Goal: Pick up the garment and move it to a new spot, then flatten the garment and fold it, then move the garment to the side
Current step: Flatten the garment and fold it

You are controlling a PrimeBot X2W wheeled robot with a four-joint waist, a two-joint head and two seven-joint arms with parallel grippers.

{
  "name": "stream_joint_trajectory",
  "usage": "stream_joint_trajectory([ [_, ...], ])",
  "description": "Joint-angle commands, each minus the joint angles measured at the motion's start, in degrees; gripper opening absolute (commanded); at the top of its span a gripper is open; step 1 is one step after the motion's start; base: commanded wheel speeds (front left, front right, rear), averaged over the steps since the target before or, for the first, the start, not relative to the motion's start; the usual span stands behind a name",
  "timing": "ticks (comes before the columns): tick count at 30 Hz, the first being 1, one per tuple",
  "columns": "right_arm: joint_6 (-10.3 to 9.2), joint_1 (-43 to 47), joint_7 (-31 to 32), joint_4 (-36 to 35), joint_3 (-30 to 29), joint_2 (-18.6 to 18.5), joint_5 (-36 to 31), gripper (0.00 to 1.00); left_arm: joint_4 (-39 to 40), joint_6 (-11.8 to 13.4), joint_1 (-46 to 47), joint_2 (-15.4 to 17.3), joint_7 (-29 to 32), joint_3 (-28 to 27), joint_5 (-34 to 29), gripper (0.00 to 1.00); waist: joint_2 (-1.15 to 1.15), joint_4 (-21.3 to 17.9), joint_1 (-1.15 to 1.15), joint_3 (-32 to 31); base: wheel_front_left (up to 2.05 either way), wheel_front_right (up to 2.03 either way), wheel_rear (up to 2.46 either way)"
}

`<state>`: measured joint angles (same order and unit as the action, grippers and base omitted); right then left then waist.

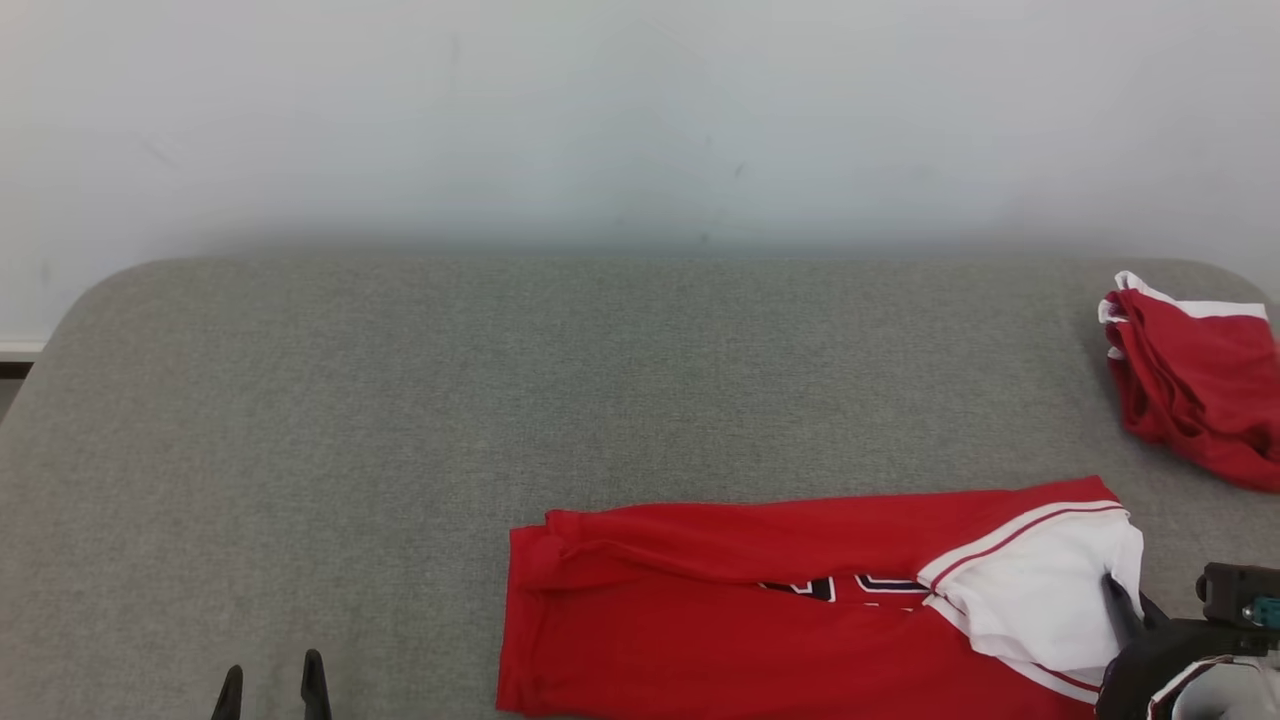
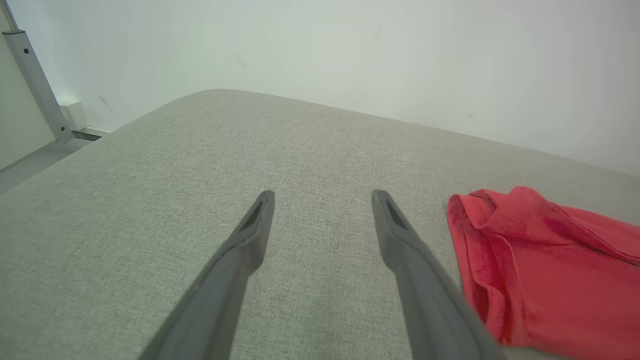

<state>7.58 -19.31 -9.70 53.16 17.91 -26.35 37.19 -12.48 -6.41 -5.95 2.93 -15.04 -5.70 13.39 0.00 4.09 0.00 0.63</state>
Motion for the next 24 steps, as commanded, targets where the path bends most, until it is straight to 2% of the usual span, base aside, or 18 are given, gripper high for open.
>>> stream_joint_trajectory([
  [1,-0.16,0.5,-0.5,-1.4,0.5,-0.6,0.3,0.0,-0.1,0.2,-0.9,-0.1,-0.1,0.0,0.4,1.0,0.0,-0.8,0.0,-0.2,0.0,0.0,0.0],
  [8,-0.15,0.6,-1.0,-8.2,2.2,0.6,0.2,0.0,-0.6,0.1,-0.8,-0.1,-0.1,0.2,0.4,1.0,0.0,-2.1,0.0,-0.6,0.0,0.0,0.0],
  [15,-0.15,3.8,0.9,-21.5,4.6,3.4,1.3,0.0,-0.9,0.0,-0.7,-0.1,-0.1,0.4,0.3,1.0,0.0,-2.1,0.0,-1.2,0.0,0.0,0.0],
  [24,-0.15,7.8,7.1,-37.2,6.7,8.7,0.0,0.0,-1.7,-0.2,-0.7,-0.1,-0.1,1.0,0.5,1.0,0.0,-1.2,0.0,-1.6,0.0,0.0,0.0],
])
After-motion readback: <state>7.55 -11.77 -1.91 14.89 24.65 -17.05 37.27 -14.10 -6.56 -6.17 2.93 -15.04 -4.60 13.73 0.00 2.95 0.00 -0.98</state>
